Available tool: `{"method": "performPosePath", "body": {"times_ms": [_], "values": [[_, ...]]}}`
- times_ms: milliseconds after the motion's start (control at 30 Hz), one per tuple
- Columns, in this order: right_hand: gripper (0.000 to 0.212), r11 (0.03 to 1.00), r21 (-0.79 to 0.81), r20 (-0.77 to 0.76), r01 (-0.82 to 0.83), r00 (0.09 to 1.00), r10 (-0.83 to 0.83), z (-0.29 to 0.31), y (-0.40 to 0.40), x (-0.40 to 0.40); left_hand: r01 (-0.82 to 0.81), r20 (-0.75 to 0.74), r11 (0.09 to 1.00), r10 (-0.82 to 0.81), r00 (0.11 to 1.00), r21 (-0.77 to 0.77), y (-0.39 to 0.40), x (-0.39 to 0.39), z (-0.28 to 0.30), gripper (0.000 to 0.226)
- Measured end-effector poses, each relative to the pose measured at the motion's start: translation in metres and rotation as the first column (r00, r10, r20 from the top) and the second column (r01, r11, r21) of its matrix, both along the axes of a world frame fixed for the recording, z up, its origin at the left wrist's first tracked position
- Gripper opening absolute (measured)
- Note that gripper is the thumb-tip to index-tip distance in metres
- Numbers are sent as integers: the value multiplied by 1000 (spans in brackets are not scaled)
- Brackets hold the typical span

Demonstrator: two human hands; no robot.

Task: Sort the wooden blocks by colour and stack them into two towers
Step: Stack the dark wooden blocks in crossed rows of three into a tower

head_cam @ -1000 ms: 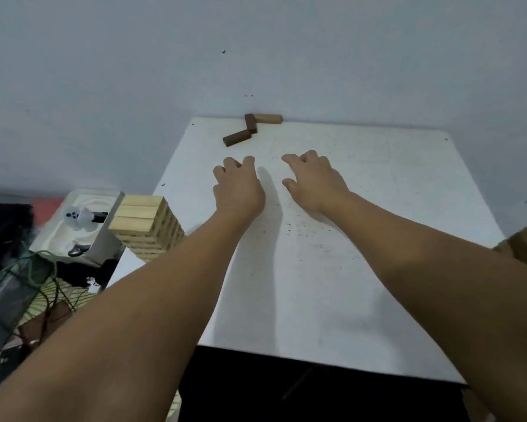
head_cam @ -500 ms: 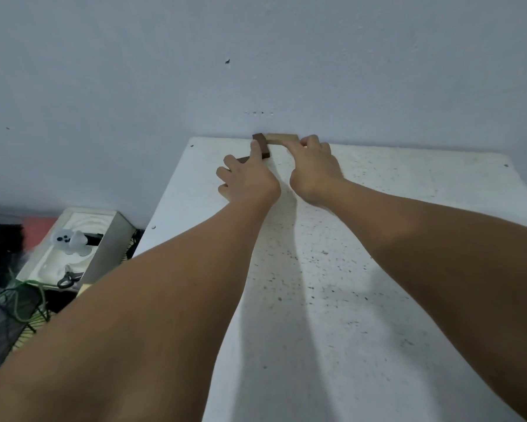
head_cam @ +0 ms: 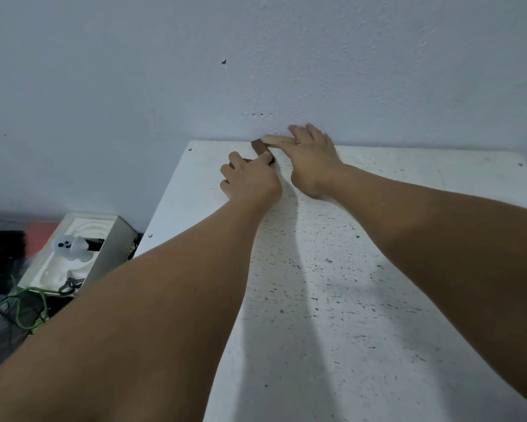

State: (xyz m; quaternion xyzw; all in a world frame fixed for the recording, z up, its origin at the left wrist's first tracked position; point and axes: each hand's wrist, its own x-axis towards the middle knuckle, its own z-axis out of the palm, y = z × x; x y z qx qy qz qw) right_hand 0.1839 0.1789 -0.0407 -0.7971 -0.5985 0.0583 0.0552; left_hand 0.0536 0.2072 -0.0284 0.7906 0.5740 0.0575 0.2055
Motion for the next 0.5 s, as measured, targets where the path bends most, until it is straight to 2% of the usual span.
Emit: {"method": "performPosePath", "body": {"times_ms": [67,133,233,333,500], "values": [[85,998,-55,-41,-22,999,20,3,-1,1,33,5,999,-34,999,17,-2,-3,1,55],[91,998,-37,-51,-40,998,38,7,-3,2,58,-10,997,-58,998,44,-5,-6,2,52],[85,998,-3,-21,-58,998,58,14,-9,2,106,-30,992,-104,994,65,-8,-11,6,46],[71,999,43,-59,-16,998,19,16,-15,-2,112,-11,993,-112,994,33,-15,-17,15,43],[30,982,152,-230,109,971,-72,7,-58,-23,152,52,988,-153,987,20,-45,-31,13,43]]}}
